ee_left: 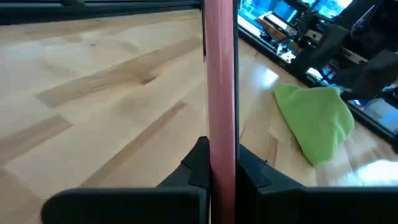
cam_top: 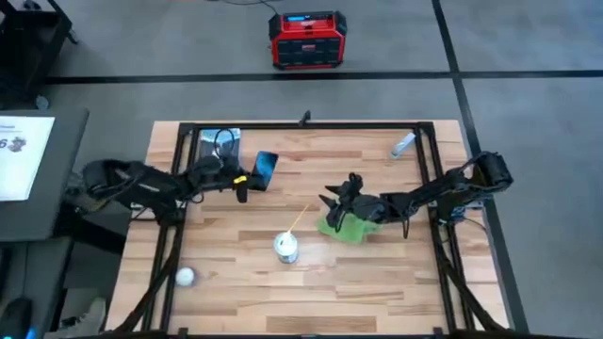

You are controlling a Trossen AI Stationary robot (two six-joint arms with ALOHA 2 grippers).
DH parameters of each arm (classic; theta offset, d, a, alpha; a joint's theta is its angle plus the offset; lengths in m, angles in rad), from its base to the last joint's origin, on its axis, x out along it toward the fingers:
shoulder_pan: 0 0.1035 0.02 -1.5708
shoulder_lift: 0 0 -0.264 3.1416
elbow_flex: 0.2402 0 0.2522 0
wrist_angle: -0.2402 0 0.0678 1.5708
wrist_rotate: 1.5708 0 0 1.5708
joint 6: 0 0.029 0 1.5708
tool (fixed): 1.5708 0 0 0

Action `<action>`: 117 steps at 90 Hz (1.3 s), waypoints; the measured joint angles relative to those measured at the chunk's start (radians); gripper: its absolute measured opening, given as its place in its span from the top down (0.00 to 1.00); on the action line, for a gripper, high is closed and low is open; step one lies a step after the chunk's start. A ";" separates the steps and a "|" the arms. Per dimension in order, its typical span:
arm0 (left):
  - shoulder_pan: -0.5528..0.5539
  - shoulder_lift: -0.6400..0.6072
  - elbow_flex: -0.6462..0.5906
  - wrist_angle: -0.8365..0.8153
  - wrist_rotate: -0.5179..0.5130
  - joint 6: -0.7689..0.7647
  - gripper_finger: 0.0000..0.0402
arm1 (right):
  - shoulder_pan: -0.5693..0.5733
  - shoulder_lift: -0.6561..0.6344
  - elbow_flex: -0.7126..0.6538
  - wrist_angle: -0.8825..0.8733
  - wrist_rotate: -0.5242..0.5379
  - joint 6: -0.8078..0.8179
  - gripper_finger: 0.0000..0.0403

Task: Apply microfiber cloth
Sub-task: Spray the back of the black cellphone with the white spray bottle

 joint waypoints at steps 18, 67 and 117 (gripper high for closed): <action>-0.001 0.178 0.118 0.018 0.071 -0.089 0.99 | 0.002 0.000 0.000 -0.007 0.000 0.003 0.60; -0.056 0.409 0.265 0.090 0.175 -0.237 0.99 | 0.002 0.000 0.000 -0.031 -0.023 -0.002 0.60; -0.091 0.407 0.272 0.099 0.175 0.434 0.99 | -0.041 0.000 0.000 -0.053 -0.131 -0.004 0.60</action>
